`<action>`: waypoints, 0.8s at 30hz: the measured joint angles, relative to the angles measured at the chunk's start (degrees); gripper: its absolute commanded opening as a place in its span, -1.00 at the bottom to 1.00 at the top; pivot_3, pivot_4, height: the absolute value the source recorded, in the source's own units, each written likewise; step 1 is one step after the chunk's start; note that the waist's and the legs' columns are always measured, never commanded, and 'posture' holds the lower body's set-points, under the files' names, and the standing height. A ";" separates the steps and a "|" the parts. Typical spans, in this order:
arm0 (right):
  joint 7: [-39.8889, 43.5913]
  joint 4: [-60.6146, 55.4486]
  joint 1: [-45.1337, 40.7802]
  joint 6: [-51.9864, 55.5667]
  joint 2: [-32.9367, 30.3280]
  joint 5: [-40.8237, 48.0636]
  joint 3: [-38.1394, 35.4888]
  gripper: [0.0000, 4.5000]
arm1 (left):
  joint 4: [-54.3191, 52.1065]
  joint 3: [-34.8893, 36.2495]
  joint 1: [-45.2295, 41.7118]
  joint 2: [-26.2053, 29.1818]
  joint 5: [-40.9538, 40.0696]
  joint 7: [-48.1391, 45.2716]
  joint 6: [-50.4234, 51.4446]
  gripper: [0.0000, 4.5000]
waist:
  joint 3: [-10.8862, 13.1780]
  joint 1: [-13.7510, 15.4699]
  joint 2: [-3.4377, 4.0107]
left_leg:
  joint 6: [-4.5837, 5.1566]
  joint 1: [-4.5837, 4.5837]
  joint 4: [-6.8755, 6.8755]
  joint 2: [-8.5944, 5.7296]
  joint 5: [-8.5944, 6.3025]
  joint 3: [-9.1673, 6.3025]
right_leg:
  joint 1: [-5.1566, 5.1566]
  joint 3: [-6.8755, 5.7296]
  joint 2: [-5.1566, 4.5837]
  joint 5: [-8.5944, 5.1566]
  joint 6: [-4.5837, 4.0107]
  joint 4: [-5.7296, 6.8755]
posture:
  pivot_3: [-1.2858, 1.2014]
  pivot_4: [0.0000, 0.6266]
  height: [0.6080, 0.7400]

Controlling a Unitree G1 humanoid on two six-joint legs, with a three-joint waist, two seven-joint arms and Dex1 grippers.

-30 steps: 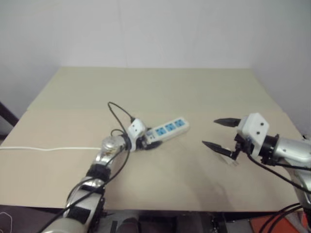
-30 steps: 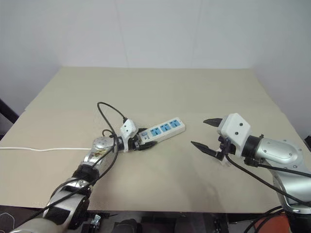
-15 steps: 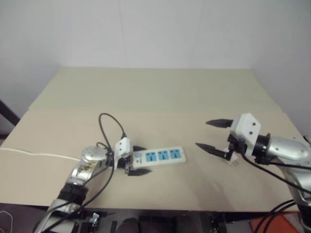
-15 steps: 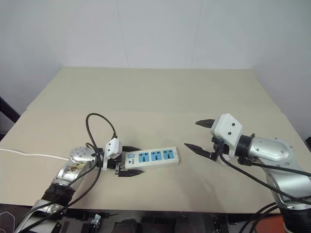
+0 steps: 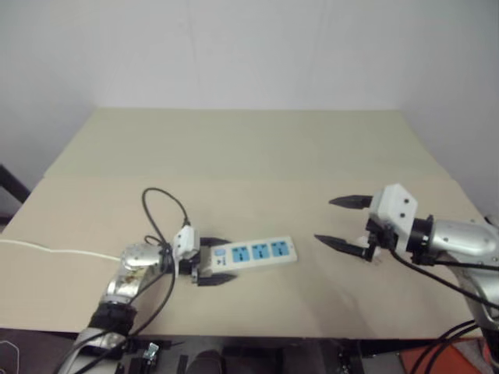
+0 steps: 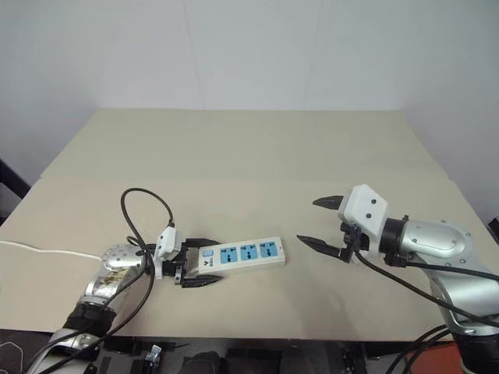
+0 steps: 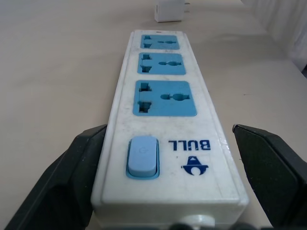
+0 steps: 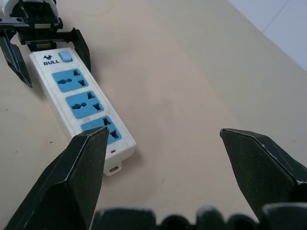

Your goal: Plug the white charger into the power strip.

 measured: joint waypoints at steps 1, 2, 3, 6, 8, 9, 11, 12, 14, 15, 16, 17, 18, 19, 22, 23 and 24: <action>0.13 0.03 -0.27 0.02 0.00 0.05 0.00 0.95 | 0.81 -0.01 -0.40 -0.21 0.07 0.13 -0.61 0.99 | -0.02 0.05 0.03 | 0.00 0.00 0.00 -0.01 0.00 0.00 | 0.00 0.00 -0.01 0.00 0.00 0.01 | 0.03 -0.52 1.00; 0.19 0.03 -0.59 0.02 0.00 0.09 0.00 0.95 | 1.18 -0.04 -0.62 -0.27 0.16 0.22 -0.88 0.99 | -0.03 0.06 0.04 | 0.00 0.01 0.00 -0.01 0.00 0.01 | 0.01 0.01 -0.01 0.00 0.00 0.02 | 0.03 -0.52 1.00; 0.23 0.02 -0.86 0.03 0.00 0.13 -0.01 0.95 | 1.47 -0.09 -0.82 -0.29 0.29 0.21 -1.01 0.99 | -0.03 0.06 0.05 | 0.00 0.02 0.00 -0.01 0.00 0.01 | 0.02 0.00 0.00 0.00 0.00 0.02 | 0.03 -0.52 1.00; 0.31 0.00 -0.92 0.14 0.00 0.65 -0.10 0.95 | 1.85 -0.16 -0.92 -0.23 0.33 -0.09 -1.35 0.99 | -0.05 0.05 0.08 | 0.00 0.04 0.00 -0.01 0.00 0.01 | 0.03 0.01 0.00 0.00 0.00 0.03 | 0.03 -0.52 1.00; 0.32 -0.08 -0.82 0.25 0.00 1.12 -0.28 0.95 | 2.03 -0.22 -0.92 -0.05 0.30 -0.44 -1.44 0.99 | -0.05 -0.04 0.08 | 0.00 0.04 0.00 0.00 0.00 0.01 | 0.03 0.01 0.00 0.00 0.00 0.02 | 0.03 -0.52 1.00; 0.31 -0.16 -0.74 0.29 0.00 1.24 -0.39 0.95 | 2.04 -0.30 -0.92 0.20 0.27 -0.83 -1.44 0.99 | -0.05 -0.14 0.08 | 0.00 0.04 0.00 0.00 0.00 0.01 | 0.03 0.01 0.01 0.00 0.00 0.03 | 0.03 -0.52 1.00; 0.30 -0.22 -0.48 0.31 0.00 1.55 -0.47 0.95 | 2.06 -0.38 -0.92 0.73 0.28 -1.43 -1.40 0.99 | -0.05 -0.25 0.09 | 0.00 0.04 0.00 0.01 0.00 0.01 | 0.03 0.01 0.01 0.00 0.00 0.03 | 0.03 -0.52 1.00; 0.28 -0.27 -0.21 0.34 -0.01 1.66 -0.47 0.95 | 2.12 -0.42 -0.93 0.97 0.28 -1.80 -1.39 0.99 | -0.06 -0.39 0.09 | 0.00 0.05 0.00 0.01 0.00 0.02 | 0.03 0.02 0.01 0.00 0.00 0.03 | 0.03 -0.52 1.00; 0.25 -0.28 0.16 0.41 0.00 1.68 -0.47 0.95 | 2.37 -0.45 -1.00 1.06 0.32 -2.02 -1.40 0.99 | -0.08 -0.56 0.13 | 0.00 0.07 0.00 0.01 0.00 0.03 | 0.03 0.04 0.01 0.00 0.00 0.04 | 0.03 -0.52 1.00; 0.21 -0.28 0.15 0.42 0.00 1.69 -0.47 0.95 | 2.61 -0.54 -1.13 1.05 0.39 -2.03 -1.50 0.99 | -0.09 -0.56 0.14 | 0.00 0.08 0.00 0.01 0.00 0.04 | 0.03 0.04 0.02 0.00 0.00 0.05 | 0.03 -0.52 1.00; 0.17 -0.28 0.12 0.43 0.00 1.69 -0.46 0.95 | 2.91 -0.67 -1.30 1.05 0.43 -2.07 -1.65 0.99 | -0.10 -0.52 0.16 | 0.00 0.11 0.00 0.01 0.00 0.03 | 0.05 0.04 0.02 0.00 0.00 0.06 | 0.03 -0.52 1.00; 0.14 -0.28 0.02 0.45 0.00 1.70 -0.46 0.95 | 3.31 -0.82 -1.50 1.05 0.46 -2.14 -1.81 0.99 | -0.11 -0.49 0.17 | 0.00 0.13 0.00 0.01 0.00 0.03 | 0.06 0.04 0.02 0.00 0.00 0.06 | 0.03 -0.52 1.00; 0.12 -0.28 -0.15 0.47 0.00 1.71 -0.45 0.95 | 3.68 -0.93 -1.63 1.03 0.50 -2.20 -1.97 0.99 | -0.13 -0.50 0.22 | 0.00 0.15 0.00 0.01 0.00 0.03 | 0.08 0.05 0.02 0.00 0.00 0.07 | 0.03 -0.52 1.00; 0.11 -0.28 -0.42 0.49 0.00 1.72 -0.44 0.95 | 4.34 -0.97 -1.83 0.91 0.50 -2.19 -2.20 0.90 | -0.18 -0.51 0.29 | 0.00 0.17 0.00 0.01 0.00 0.04 | 0.10 0.05 0.02 0.00 0.00 0.07 | 0.03 -0.52 1.00; 0.06 -0.29 -1.15 0.57 0.00 1.78 -0.44 0.95 | 6.87 -0.80 -1.99 -0.39 0.52 -1.58 -3.96 0.58 | -0.31 -0.37 0.51 | 0.00 0.29 0.00 0.01 0.00 0.05 | 0.20 0.06 0.02 -0.01 0.01 0.07 | 0.03 -0.52 1.00; 0.06 -0.30 -1.22 0.73 0.00 1.82 -0.43 0.95 | 7.51 -0.71 -2.04 -0.88 0.52 -1.27 -4.47 0.47 | -0.35 -0.32 0.57 | 0.00 0.33 0.00 0.01 0.00 0.05 | 0.22 0.06 0.02 -0.01 0.01 0.08 | 0.03 -0.52 1.00; 0.06 -0.33 -1.39 1.02 0.00 1.93 -0.40 0.95 | 7.95 -0.66 -2.11 -1.21 0.52 -1.10 -4.80 0.47 | -0.39 -0.20 0.63 | 0.00 0.34 0.00 0.00 0.00 0.04 | 0.24 0.05 0.02 -0.01 0.01 0.08 | 0.03 -0.52 1.00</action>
